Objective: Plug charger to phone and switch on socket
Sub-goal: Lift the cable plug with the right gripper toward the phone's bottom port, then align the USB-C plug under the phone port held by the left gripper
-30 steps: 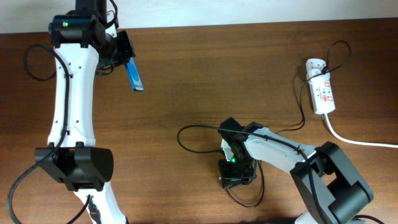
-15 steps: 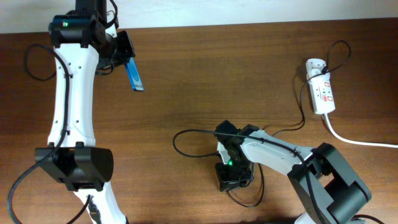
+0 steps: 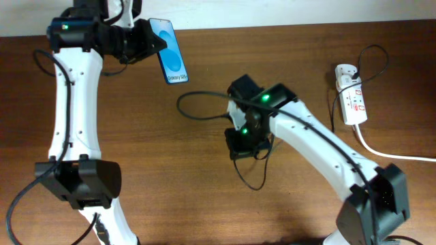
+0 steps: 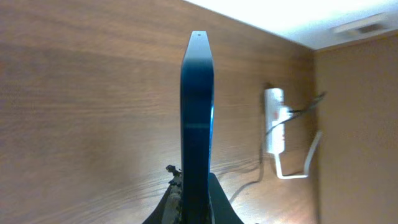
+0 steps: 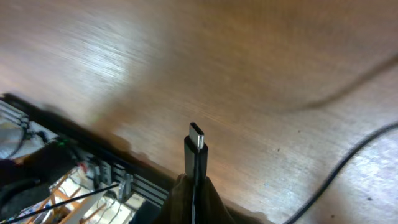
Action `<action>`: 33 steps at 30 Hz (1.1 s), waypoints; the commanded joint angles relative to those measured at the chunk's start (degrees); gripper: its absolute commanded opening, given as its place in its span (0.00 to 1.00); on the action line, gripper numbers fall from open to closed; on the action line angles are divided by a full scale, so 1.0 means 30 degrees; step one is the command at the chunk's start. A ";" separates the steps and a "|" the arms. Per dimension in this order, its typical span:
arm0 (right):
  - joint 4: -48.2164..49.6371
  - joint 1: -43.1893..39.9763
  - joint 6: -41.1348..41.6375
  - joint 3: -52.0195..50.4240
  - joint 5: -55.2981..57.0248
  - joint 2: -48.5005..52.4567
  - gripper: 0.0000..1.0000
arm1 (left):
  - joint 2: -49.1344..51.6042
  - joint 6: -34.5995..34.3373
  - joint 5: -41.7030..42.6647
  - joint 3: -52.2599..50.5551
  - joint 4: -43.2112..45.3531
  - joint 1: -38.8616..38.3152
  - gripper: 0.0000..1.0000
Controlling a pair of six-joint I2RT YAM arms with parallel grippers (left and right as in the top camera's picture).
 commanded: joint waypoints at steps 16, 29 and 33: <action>0.8735 -0.0867 -0.1756 0.3504 -0.8167 -0.2900 0.04 | 0.0022 0.3665 1.7682 0.0124 0.2492 0.1464 0.00; 1.0309 -0.0867 -0.0408 0.3497 -0.7125 -0.2237 0.04 | 0.0022 0.3650 1.7682 0.0124 0.2484 0.0991 0.00; 1.0302 -0.0867 -0.0401 0.3497 -0.7016 -0.1894 0.04 | 0.0022 0.3650 1.7682 0.0124 0.2470 0.0583 0.00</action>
